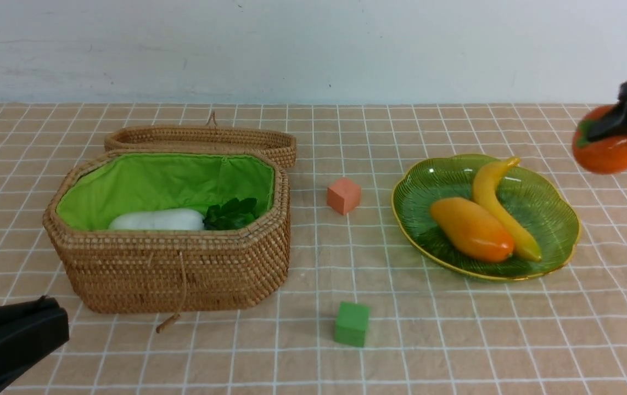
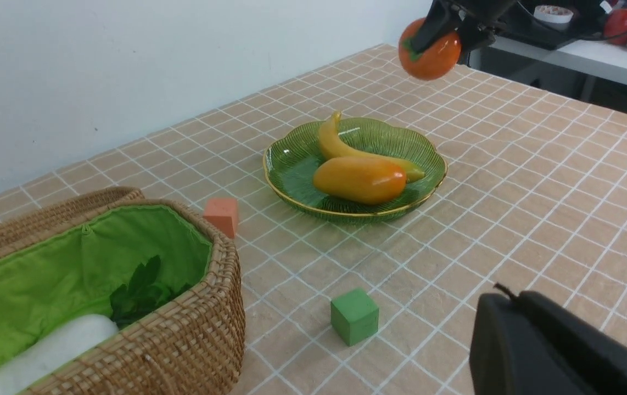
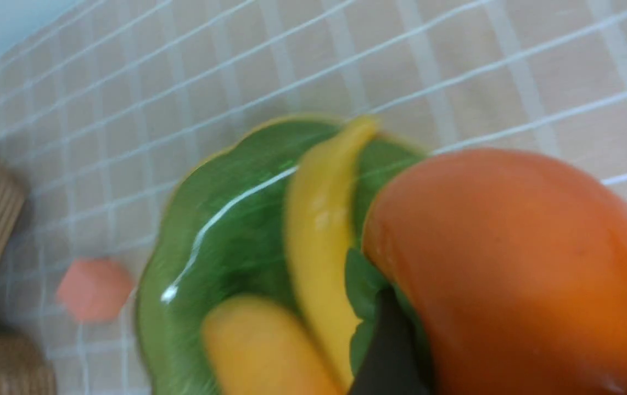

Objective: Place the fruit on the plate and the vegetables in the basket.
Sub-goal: Grab a tomato with your right arm and place it on the plate on the right.

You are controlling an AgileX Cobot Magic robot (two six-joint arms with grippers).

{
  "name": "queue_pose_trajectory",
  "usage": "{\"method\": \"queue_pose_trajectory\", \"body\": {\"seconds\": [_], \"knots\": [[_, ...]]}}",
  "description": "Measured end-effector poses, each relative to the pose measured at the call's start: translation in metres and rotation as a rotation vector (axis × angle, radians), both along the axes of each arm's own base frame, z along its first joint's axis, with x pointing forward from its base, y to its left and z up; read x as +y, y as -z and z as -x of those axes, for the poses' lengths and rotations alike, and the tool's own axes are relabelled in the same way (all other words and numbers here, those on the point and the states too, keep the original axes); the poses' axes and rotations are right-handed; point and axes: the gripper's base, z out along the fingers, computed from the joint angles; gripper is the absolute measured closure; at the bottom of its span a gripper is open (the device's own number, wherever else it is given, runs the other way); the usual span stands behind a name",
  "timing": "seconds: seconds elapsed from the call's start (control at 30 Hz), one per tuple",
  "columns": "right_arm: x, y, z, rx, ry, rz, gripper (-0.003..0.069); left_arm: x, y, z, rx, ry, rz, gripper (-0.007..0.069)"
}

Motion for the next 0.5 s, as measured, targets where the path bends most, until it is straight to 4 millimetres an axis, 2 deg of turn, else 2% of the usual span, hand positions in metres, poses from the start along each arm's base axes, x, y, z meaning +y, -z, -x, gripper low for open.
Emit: {"method": "queue_pose_trajectory", "body": {"seconds": [0.03, 0.17, 0.23, 0.27, 0.3, 0.33, 0.43, 0.5], "knots": [[0.022, 0.007, -0.004, 0.03, -0.07, 0.044, 0.0153, 0.0, 0.0, 0.0, 0.0, 0.0, 0.0, 0.0634], [0.038, 0.027, -0.01, 0.083, -0.138, 0.134, 0.0153, 0.0, 0.0, 0.0, -0.003, -0.002, -0.004, 0.0634], [0.045, 0.039, -0.014, 0.113, -0.162, 0.193, 0.0101, 0.0, 0.0, 0.0, 0.001, 0.0, -0.001, 0.0634], [0.046, 0.039, -0.014, 0.112, -0.163, 0.198, 0.0101, 0.0, 0.0, 0.0, 0.001, 0.0, -0.001, 0.0634], [0.049, 0.041, -0.015, 0.115, -0.157, 0.217, 0.0022, 0.0, 0.0, 0.0, 0.001, 0.0, -0.001, 0.0634], [0.05, 0.041, -0.015, 0.115, -0.153, 0.222, 0.0004, 0.0, 0.0, 0.0, 0.001, 0.0, -0.001, 0.0634], [0.052, 0.036, -0.013, 0.129, -0.149, 0.224, -0.0017, 0.0, 0.0, 0.0, 0.001, 0.0, -0.001, 0.0634], [0.053, 0.021, -0.005, 0.139, -0.162, 0.233, -0.0001, 0.0, 0.0, 0.0, 0.001, 0.0, -0.001, 0.0634]]}}
